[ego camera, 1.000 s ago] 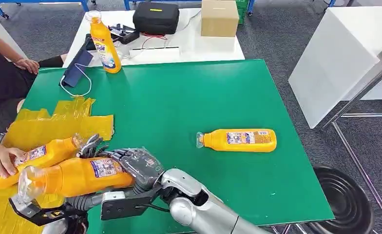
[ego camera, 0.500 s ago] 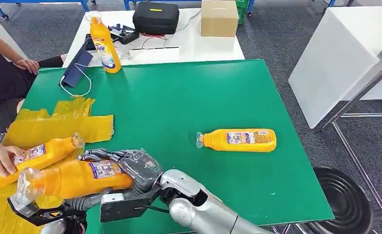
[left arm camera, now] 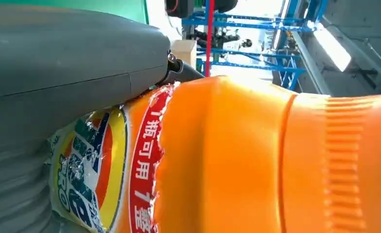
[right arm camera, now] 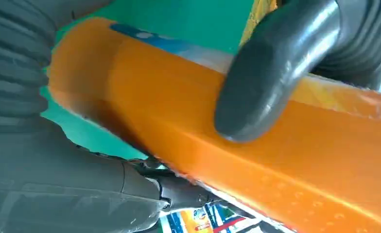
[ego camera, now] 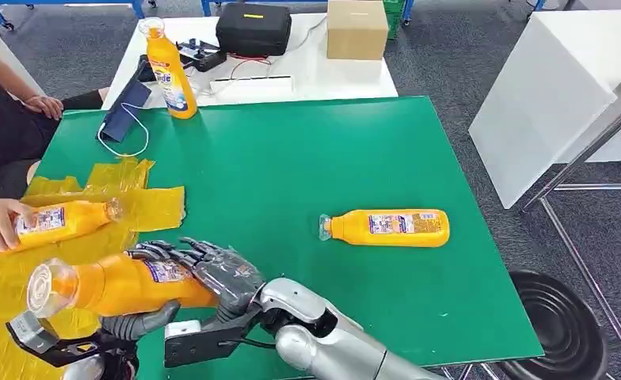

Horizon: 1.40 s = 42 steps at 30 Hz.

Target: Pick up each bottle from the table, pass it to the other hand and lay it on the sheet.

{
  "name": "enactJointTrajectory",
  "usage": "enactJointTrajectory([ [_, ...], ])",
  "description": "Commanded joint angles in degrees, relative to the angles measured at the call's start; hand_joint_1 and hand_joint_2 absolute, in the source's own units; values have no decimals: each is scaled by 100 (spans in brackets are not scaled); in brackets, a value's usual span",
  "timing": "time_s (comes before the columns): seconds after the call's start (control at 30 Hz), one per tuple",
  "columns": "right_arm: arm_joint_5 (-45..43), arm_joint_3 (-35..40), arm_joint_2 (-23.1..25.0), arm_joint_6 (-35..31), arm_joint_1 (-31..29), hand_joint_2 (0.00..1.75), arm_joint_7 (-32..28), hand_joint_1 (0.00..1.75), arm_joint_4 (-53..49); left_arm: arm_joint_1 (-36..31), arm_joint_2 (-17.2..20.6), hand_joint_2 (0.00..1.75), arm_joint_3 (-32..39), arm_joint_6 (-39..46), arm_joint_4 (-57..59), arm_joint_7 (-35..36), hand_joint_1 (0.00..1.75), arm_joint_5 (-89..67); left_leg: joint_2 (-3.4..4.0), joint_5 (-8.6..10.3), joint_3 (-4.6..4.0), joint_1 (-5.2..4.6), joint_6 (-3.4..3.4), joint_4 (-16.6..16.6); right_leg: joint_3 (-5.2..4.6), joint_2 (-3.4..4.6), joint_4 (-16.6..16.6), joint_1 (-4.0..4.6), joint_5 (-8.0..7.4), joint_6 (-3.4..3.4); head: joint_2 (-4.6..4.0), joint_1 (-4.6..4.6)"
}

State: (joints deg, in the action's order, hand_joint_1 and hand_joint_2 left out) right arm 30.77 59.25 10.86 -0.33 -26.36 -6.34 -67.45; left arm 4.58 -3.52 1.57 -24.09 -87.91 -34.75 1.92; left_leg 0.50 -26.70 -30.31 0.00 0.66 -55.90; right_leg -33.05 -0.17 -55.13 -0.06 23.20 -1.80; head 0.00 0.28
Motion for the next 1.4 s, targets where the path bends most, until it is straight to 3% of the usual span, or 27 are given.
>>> enactJointTrajectory([
  [0.03, 8, 227, -239, 6, -84, 175, 10, 0, 193, -286, -66, 175, 256, 52, 192, -8, 175, 8, -11, 0, 7, 2, -2, 3, 11, -8, 4, 1, 2, 0, 0, 2],
  [0.2, 275, -316, -796, -391, 185, 175, 193, 0, -675, -285, -76, 175, 662, 1244, -49, -294, 175, -1152, -18, -1, 6, 7, -2, -1, 14, -14, 6, 6, 3, -1, 0, 0],
  [0.23, 283, -535, -1002, -417, 261, 0, 221, 0, -924, -306, -39, 175, 803, 1644, -57, -345, 175, -1519, -28, -3, 8, 7, -2, -4, 19, -23, 3, 6, 7, -2, 0, 2],
  [0.43, 291, -1801, -2130, -499, 803, 0, 176, 0, -2067, -452, 166, 175, 1405, 3741, 314, -349, 175, -3204, -43, 1, 7, 1, 0, -2, 24, -37, 8, 3, 6, -4, 0, 2],
  [0.53, 162, -2455, -2831, -461, 1202, 0, 161, 0, -2687, -388, 270, 175, 1444, 5795, 662, 219, 175, -5354, -45, -1, 10, -6, 0, -1, 25, -38, 7, -1, 9, -5, 0, 2],
  [0.6, -16, -2807, -3179, -375, 1421, 0, 112, 0, -2987, -322, 372, 175, 1314, 6195, 915, 591, 175, -6053, -39, 1, 7, -12, 2, 4, 20, -34, 8, -7, 7, -5, 0, -2],
  [0.63, -101, -2996, -3368, -262, 1495, 0, 102, 0, -3140, -307, 361, 175, 1401, 6409, 972, 990, 175, -7107, -54, -4, 16, -11, 2, 2, 33, -47, 11, -6, 15, -7, 0, 2],
  [0.7, -300, -3191, -3627, -92, 1489, 0, 124, 0, -3303, -294, 269, 175, 1653, 6409, 922, 1310, 175, -8354, -57, -8, 18, -13, 2, -1, 37, -49, 9, -7, 17, -7, 0, 0],
  [0.77, -370, -3265, -3674, -15, 1480, 0, 134, 0, -3347, -327, 346, 175, 1544, 6409, 1178, 1514, 175, -8572, -38, -9, 7, -19, 4, -6, 20, -31, 2, -14, 13, -8, 0, 0],
  [0.93, -428, -3358, -3780, 196, 1405, 0, 198, 0, -3368, -638, 853, 175, 943, 6409, 2177, 2451, 175, -9152, -20, -3, 3, -23, 1, 1, 5, -16, 3, -20, 3, -1, 0, 0],
  [1.07, -477, -3359, -4070, 370, 1369, 0, 388, 0, -3406, -896, 1174, 175, 464, 6409, 3073, 2741, 175, -9162, -30, -2, 12, -23, -1, 3, 11, -25, 4, -19, 5, 0, 0, 0],
  [1.1, -520, -3420, -4235, 447, 1394, 175, 441, 0, -3438, -948, 1212, 175, 414, 6409, 3266, 2692, 175, -9175, -27, 1, 8, -25, 1, 4, 7, -23, 4, -20, 3, -2, 0, 0],
  [1.23, -815, -3682, -5003, 1095, 1481, 175, 815, 0, -3466, -1120, 1366, 175, 145, 6224, 3955, 2597, 175, -9136, -25, 1, 3, -27, 5, 2, 3, -22, 2, -19, 4, -7, 0, -2],
  [1.37, -852, -3647, -5008, 1281, 1303, 175, 872, 0, -3187, -1259, 1420, 175, 31, 6124, 4170, 2608, 175, -9121, -25, -1, 16, -31, 5, 0, 23, -19, 3, -24, 3, -6, 0, 0],
  [1.4, -841, -3612, -4980, 1299, 1273, 175, 876, 0, -3154, -1289, 1433, 175, 5, 6083, 4217, 2605, 0, -9135, -16, 2, 19, -36, 5, 7, 26, -11, 5, -30, -2, -4, 2, 0],
])
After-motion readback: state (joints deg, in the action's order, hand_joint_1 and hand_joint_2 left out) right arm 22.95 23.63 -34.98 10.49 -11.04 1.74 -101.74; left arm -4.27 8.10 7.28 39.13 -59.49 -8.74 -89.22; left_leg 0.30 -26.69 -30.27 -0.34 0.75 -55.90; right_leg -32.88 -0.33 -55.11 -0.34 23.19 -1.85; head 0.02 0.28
